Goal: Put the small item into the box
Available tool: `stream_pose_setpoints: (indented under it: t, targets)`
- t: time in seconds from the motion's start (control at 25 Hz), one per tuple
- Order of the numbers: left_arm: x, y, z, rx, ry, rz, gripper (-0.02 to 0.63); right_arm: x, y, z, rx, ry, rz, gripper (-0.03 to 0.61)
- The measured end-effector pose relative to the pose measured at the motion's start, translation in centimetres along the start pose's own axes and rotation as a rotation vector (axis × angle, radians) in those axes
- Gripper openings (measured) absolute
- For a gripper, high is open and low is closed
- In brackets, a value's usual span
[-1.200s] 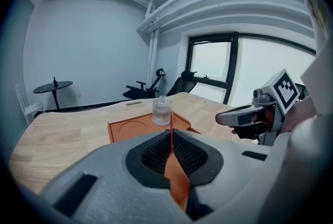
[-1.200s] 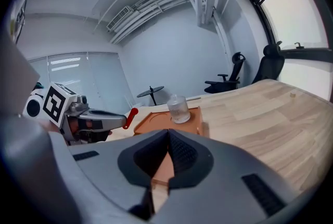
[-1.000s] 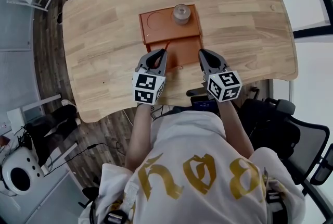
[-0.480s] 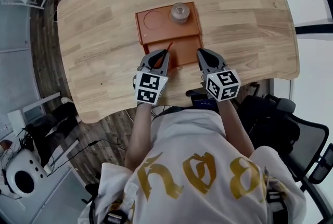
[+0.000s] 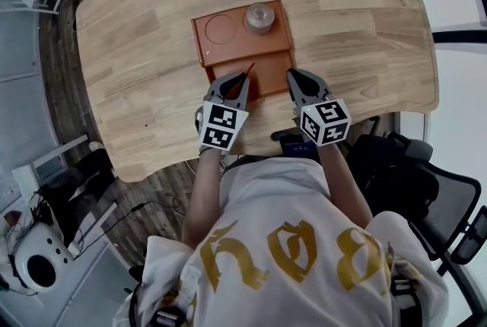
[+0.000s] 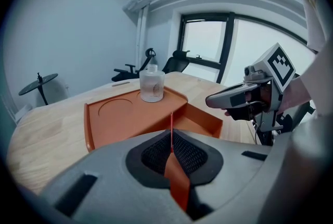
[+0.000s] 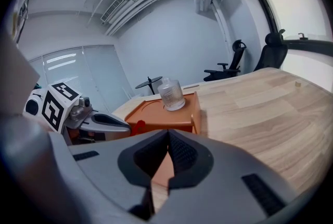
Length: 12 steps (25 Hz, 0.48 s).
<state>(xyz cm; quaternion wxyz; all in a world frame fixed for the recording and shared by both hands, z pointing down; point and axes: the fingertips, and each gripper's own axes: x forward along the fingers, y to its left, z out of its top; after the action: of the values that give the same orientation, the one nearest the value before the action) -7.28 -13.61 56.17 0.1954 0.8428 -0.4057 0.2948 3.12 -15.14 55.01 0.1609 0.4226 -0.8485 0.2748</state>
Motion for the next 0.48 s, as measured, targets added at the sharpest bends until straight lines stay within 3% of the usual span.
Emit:
stream_pose_setpoints:
  t: [0.48]
  targets:
    - [2.5,-0.5,-1.9,0.047,0.119,-0.065,0.018,1.3,0.0,-0.7,-0.005,0.037,0.008,0.012]
